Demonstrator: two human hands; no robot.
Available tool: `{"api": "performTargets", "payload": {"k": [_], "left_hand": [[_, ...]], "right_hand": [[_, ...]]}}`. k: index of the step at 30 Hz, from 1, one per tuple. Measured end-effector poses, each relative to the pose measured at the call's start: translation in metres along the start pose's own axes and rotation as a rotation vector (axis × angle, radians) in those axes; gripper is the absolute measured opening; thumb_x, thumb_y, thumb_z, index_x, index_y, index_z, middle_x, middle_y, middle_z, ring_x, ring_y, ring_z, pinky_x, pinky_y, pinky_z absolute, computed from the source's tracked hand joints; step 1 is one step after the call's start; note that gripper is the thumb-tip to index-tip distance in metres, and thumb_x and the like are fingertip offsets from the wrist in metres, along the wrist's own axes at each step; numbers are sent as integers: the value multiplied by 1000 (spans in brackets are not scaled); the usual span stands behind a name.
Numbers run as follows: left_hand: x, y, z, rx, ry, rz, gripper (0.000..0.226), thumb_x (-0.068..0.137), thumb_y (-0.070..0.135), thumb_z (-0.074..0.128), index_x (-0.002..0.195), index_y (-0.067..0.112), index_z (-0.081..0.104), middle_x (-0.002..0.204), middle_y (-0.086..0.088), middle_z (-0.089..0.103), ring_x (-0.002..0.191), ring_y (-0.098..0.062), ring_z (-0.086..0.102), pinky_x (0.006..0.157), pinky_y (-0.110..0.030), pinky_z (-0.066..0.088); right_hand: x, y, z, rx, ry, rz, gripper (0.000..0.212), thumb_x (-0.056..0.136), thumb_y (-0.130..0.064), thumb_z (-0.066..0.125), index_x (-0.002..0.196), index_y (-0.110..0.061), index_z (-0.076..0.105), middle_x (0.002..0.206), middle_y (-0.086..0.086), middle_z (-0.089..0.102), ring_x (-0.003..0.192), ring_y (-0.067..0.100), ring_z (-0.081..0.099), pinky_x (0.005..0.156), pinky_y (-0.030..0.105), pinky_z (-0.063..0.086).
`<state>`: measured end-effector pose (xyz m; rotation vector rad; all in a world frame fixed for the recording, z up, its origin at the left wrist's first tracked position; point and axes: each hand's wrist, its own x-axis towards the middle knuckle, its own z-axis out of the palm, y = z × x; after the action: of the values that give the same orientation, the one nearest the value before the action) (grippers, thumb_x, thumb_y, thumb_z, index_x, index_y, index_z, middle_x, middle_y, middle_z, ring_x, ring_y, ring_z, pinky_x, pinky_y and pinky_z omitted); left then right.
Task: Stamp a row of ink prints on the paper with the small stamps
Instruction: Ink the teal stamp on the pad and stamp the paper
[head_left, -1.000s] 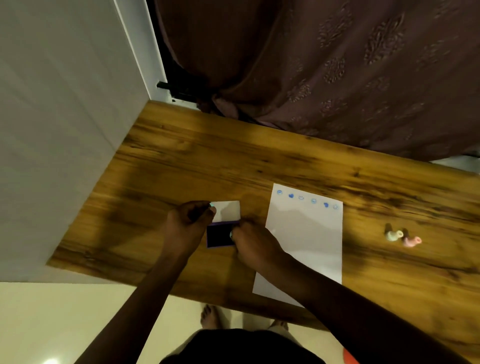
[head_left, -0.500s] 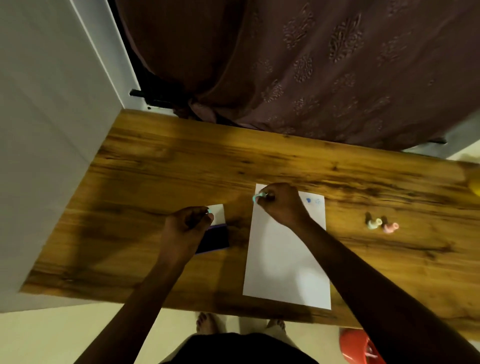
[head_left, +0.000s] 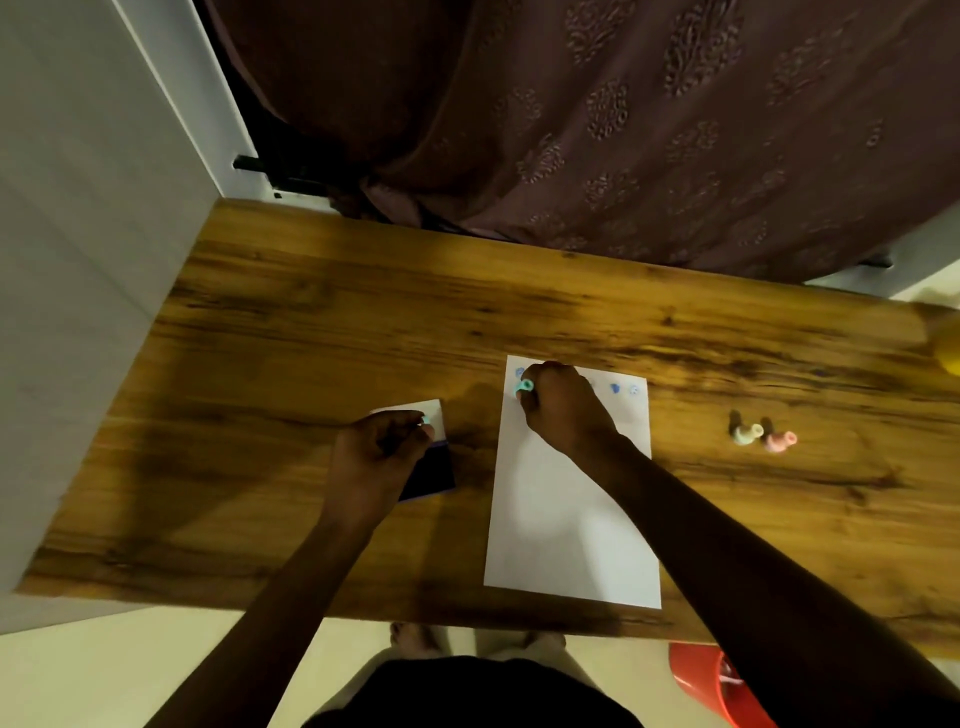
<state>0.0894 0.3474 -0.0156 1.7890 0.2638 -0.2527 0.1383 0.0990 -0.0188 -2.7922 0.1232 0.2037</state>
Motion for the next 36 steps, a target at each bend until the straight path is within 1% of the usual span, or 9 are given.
{"api": "performTargets", "payload": {"k": [9,11,17,20,22,25,28,32,36], "left_hand": [[3,-1,5,-4,-5,-16,29,89,25,78,118,19,76,110,-3,78,97,-16,77,67,-15,58],[3,1,6,-15,-12,-14,26,89,25,78,115,22,76,109,-2,78,97,-17,77,71,-21,60],[-9,21,9,-4,-32,35,16,87,28,78,91,43,75,95,14,79,90,-11,76,74,-28,60],[-17,31,11,1,-38,55,18,87,28,78,91,45,75,91,28,76,83,-2,75,71,-25,57],[-21,36,15,-15,-47,67,15,89,24,77,97,37,76,91,24,77,83,-1,75,73,-26,58],[-27,42,26,-64,-53,53,16,90,18,76,102,29,77,92,10,81,86,-11,79,75,-32,64],[-34,46,43,-69,-89,10,20,90,22,77,110,24,77,100,2,81,92,-20,79,77,-43,67],[-44,54,72,-24,-168,42,20,91,25,75,111,25,78,102,8,80,94,-13,78,85,-38,65],[-55,62,103,-17,-266,77,28,93,19,73,121,19,74,113,6,78,96,-13,78,92,-41,63]], "right_hand": [[5,-1,12,-34,43,14,36,97,-31,64,123,-6,68,116,13,73,106,29,70,93,33,55],[6,-1,11,-37,39,15,34,94,-30,69,119,-6,70,112,13,74,102,30,71,90,33,56],[8,-2,2,14,27,9,29,93,-27,71,113,-6,71,111,15,72,104,31,70,91,32,54],[15,4,-12,145,-30,57,30,95,-29,70,108,-2,73,109,17,72,103,32,68,91,34,54],[16,8,-24,294,-27,106,29,93,-27,73,99,1,75,100,18,74,95,32,69,83,34,53],[2,14,-47,784,-8,225,25,88,-21,78,88,3,74,82,18,72,77,32,66,73,39,53],[-28,22,-66,1205,-59,272,23,87,-19,78,98,1,75,79,13,72,73,24,66,70,32,56],[-77,36,-71,1288,-120,202,21,90,-20,75,105,-7,77,88,13,76,74,18,69,71,27,57],[-115,53,-66,1214,-64,161,27,93,-19,72,119,-12,72,100,13,77,83,24,73,77,32,61]]}}
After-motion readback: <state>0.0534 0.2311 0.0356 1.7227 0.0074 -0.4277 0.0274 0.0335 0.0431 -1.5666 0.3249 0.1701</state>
